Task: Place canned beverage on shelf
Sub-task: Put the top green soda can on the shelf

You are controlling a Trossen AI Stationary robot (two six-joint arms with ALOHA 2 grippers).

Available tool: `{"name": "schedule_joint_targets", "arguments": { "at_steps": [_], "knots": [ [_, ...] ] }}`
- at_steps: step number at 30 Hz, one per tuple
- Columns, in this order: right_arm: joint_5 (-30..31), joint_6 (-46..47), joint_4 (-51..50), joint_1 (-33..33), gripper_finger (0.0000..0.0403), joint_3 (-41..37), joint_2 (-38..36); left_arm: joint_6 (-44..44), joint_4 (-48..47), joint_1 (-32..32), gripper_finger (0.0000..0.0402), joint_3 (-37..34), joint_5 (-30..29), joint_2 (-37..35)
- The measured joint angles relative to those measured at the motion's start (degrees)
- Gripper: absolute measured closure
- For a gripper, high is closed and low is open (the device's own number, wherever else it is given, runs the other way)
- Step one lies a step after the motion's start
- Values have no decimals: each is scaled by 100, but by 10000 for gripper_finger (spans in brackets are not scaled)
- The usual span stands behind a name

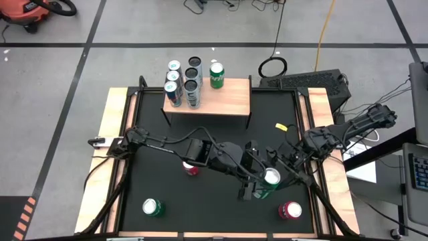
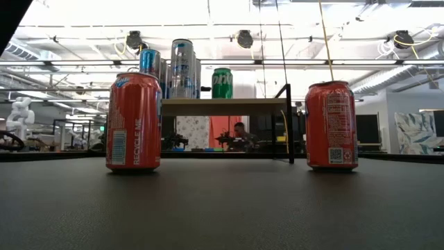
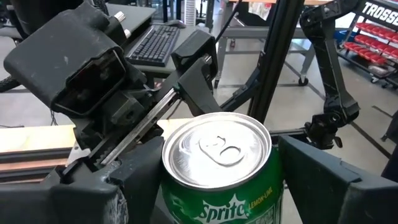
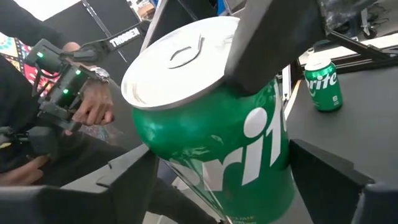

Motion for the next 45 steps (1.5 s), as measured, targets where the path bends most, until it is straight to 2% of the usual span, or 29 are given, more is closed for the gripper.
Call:
{"name": "schedule_joint_targets", "arguments": {
  "at_steps": [6, 12, 19, 27, 34, 45],
  "knots": [
    [107, -90, -138, 9, 112, 0, 112, 5, -297, 0, 112, 0, -39, -2],
    [420, -286, -618, 9, 111, 1, 233, 50, -994, -50, 112, -2, -178, 25],
    [438, -473, -1145, 9, 111, 9, 622, 42, -1461, -104, 112, -11, -287, 248],
    [377, -656, -1255, 27, 111, 9, 1122, 5, -1594, -247, 112, -12, -289, 510],
    [454, -844, -1299, 20, 110, 15, 1510, 13, -2120, -312, 112, -13, -287, 580],
    [579, -1426, -1324, 20, 110, 29, 2169, 3, -2071, -421, 112, -13, -334, 1073]
  ]
}}
